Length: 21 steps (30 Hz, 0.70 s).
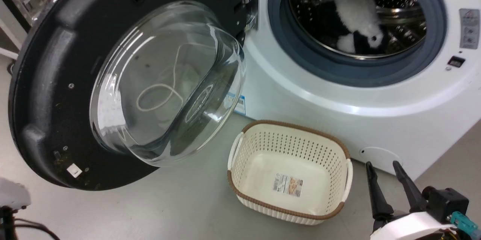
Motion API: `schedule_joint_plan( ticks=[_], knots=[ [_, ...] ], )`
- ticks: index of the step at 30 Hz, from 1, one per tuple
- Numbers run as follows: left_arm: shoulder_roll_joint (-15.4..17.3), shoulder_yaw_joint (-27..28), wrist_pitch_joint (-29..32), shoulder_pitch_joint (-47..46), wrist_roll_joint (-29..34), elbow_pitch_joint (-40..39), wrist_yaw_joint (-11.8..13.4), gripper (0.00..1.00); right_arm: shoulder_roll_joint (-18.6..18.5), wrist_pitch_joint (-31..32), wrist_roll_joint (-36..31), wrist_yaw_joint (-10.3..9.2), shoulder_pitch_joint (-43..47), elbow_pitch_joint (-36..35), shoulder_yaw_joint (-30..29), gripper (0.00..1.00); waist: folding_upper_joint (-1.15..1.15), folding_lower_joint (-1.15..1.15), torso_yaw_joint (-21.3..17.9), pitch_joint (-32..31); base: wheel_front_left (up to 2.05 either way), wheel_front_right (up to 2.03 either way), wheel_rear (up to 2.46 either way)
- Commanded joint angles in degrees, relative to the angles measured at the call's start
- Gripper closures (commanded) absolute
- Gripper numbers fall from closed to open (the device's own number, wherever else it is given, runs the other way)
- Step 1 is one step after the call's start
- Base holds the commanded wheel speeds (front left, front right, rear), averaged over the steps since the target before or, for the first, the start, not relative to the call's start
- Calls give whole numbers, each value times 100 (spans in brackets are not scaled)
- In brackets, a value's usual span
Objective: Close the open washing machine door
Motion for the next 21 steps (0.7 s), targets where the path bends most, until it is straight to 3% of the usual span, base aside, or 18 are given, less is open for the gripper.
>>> schedule_joint_plan(
  ticks=[1,5,9,10,11,13,21],
  knots=[
    [61,18,31,-117,-81,54,-59,100,-2,-10,7,4,-66,-25,-16,0,0,-1,28,67,0,0,0],
    [271,-326,358,-280,-510,337,-376,100,-3,5,43,4,-106,-70,-42,0,0,-1,107,164,0,0,0],
    [347,-608,771,-269,-1009,345,-432,100,-3,-2,89,4,-138,-76,-32,0,0,-1,167,182,0,0,0],
    [401,-851,1113,-233,-1538,232,-448,100,-3,-25,129,4,-148,-66,-33,0,0,-1,224,172,0,0,0],
    [401,-851,1113,-233,-1538,232,-448,100,-3,-25,129,4,-148,-66,-33,0,0,-1,224,172,0,0,0],
    [513,-1116,1652,-86,-2320,53,-468,100,-3,-71,200,5,-141,-25,-40,0,0,-1,333,139,0,0,0],
    [497,-1567,2821,190,-3624,-412,-513,100,-3,-212,387,5,-105,146,-67,0,0,-1,604,-43,0,0,0]
  ],
)
